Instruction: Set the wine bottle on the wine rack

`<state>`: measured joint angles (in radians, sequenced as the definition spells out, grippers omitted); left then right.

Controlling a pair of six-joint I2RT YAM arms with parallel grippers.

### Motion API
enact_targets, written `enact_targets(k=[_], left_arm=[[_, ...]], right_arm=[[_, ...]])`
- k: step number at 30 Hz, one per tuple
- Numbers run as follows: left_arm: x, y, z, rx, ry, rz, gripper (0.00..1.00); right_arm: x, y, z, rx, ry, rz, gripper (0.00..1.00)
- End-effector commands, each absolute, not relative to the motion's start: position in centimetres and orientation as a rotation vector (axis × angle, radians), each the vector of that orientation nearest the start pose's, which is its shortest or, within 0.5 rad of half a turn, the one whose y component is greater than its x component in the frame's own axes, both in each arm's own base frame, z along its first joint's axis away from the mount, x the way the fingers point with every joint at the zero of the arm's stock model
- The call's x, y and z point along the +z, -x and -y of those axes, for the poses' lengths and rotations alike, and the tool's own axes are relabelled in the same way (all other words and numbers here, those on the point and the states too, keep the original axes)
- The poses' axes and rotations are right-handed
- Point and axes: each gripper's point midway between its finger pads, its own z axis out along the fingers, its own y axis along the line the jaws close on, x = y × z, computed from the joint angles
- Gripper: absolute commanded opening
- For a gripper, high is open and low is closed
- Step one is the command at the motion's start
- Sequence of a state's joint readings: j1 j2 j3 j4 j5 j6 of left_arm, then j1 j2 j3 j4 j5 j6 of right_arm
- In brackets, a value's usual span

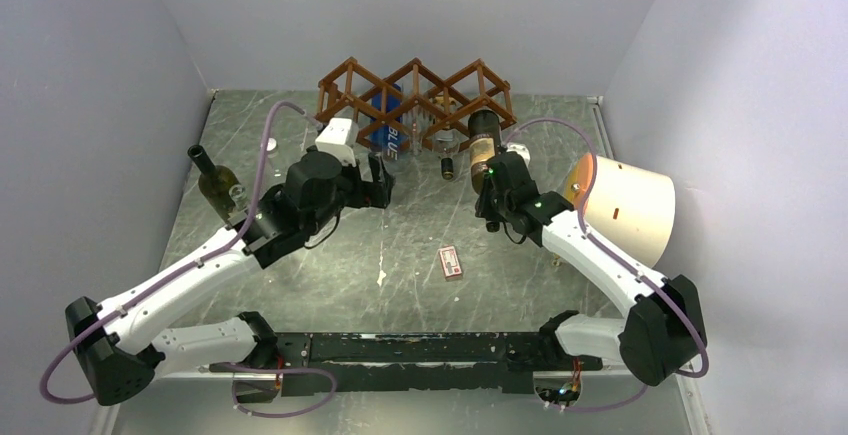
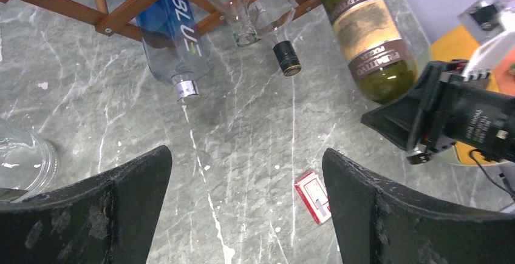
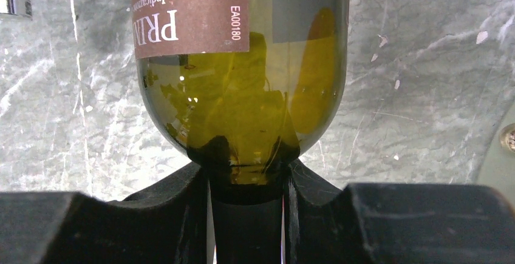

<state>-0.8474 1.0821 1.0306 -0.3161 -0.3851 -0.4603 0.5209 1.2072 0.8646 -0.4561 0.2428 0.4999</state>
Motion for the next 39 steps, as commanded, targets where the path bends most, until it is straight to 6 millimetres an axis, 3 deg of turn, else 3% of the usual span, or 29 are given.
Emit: enact_targets(k=[1,11,21,29,39], left_arm=[[29.2,-26.6,23.7,-0.594,-0.126,-1.864,0.97],[29.7,-26.2,23.3,-0.592,-0.123,-1.876,0.94],[29.1,-26.1,23.8,-0.593,-0.15,-1.907,0.94],[28.9,-26.2,23.6,-0.568,-0.147,-1.924,0.94],[29.0,-26.2,22.9,-0.543,-0.14,-1.921,0.94]], right_arm=[[16.0,-32.1,-15.3,0.297,-0.105,-2.208,0.0],[15.9,-32.7,-15.8,0.312,-0.068,-2.209,0.0],[16.1,-35.1,-15.1,0.288,-0.072,-2.186,0.0],[16.3,-37.8,-15.9,0.313,-0.038,-2.146,0.0],[16.8,-42.5,-16.6,0.334,-0.023,-2.103,0.0]])
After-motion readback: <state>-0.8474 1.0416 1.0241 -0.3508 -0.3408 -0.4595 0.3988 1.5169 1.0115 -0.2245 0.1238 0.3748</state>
